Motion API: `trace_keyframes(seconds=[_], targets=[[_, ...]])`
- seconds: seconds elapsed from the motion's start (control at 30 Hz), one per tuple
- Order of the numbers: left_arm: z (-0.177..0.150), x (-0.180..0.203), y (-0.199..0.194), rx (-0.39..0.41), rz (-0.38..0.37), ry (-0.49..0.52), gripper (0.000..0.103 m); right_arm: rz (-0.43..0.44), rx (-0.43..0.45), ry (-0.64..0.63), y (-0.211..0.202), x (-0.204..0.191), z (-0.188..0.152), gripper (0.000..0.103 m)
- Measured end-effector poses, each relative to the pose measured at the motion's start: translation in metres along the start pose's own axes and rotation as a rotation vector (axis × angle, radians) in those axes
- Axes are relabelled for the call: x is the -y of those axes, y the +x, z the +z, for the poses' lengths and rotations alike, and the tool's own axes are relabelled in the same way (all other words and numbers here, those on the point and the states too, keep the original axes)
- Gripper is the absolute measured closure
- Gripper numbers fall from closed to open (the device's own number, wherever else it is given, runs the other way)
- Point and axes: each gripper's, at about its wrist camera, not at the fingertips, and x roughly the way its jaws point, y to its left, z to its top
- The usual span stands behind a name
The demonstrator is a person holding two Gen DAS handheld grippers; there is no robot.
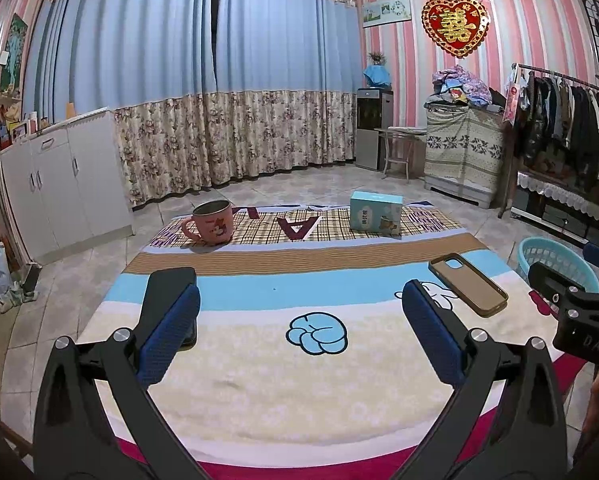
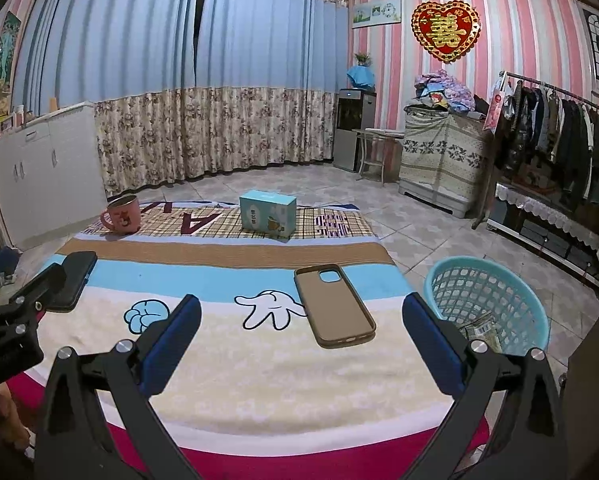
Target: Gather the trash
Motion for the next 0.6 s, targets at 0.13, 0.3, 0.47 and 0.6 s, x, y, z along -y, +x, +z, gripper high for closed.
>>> trace_keyframes(seconds=[0.13,0.3,0.47,0.6], targets=[[0.000,0.001,0.000,0.002,0.002,0.000,0.005,-0.007,0.010,0.006,-0.002,0.003,0.002,0.005],[0.003,0.003,-0.003,0.014,0.005,0.003,0.005,-0.019,0.004,0.024,0.000,0.011,0.003,0.005],[0.005,0.008,-0.004,0.014,-0.001,0.004,0.005,-0.040,0.003,0.041,0.001,0.018,0.005,0.005],[0.005,0.010,-0.005,0.016,-0.004,0.004,0.005,-0.043,0.005,0.046,0.001,0.021,0.005,0.005]])
